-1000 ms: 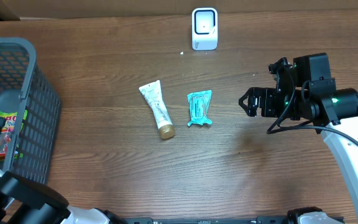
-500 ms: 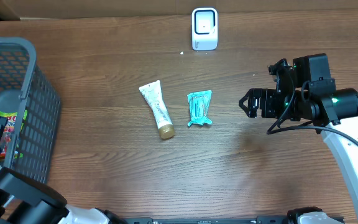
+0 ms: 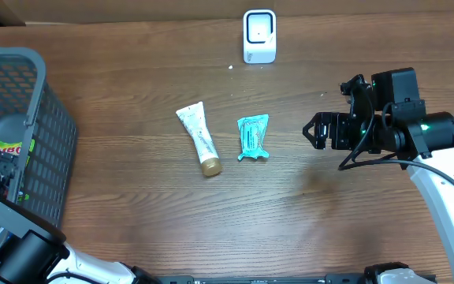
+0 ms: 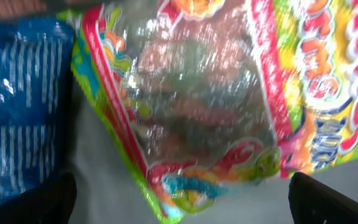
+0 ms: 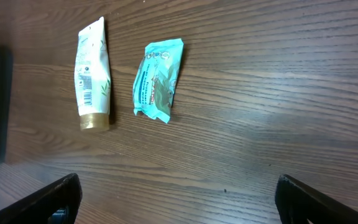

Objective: Scan the item barcode
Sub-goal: 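Reach the left gripper into the basket and grasp the Haribo gummy bag, then place the Haribo bag on the table left of the tube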

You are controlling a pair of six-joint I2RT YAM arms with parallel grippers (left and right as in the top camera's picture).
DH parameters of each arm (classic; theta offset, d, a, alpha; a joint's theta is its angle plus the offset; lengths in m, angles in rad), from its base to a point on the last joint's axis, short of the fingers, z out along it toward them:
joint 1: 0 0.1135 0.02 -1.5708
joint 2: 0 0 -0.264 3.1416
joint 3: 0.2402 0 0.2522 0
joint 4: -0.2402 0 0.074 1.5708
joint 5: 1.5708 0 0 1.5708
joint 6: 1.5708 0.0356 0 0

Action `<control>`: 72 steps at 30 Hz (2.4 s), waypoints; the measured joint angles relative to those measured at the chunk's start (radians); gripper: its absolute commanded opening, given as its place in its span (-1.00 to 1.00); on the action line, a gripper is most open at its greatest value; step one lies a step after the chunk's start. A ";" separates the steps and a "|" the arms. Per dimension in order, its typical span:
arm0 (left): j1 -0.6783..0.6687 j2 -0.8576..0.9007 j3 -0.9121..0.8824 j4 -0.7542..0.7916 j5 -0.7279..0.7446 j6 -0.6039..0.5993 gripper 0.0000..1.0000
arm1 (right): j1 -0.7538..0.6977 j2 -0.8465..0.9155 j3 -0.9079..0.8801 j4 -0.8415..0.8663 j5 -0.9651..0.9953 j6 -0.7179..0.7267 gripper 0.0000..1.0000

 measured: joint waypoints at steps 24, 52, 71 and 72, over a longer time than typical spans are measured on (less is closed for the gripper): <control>-0.006 0.122 0.062 -0.059 0.010 0.019 -0.92 | 0.000 0.000 0.000 0.003 -0.007 0.001 1.00; -0.598 -0.422 0.671 -0.852 0.067 -0.252 -0.91 | 0.000 0.000 0.000 0.046 -0.007 0.000 1.00; -1.104 -0.374 -0.344 -0.164 -0.142 -0.837 -0.92 | 0.000 0.001 0.000 0.043 -0.008 0.000 1.00; -1.104 -0.374 -0.393 -0.130 -0.159 -0.854 -0.92 | 0.000 0.002 0.000 0.044 -0.008 0.000 1.00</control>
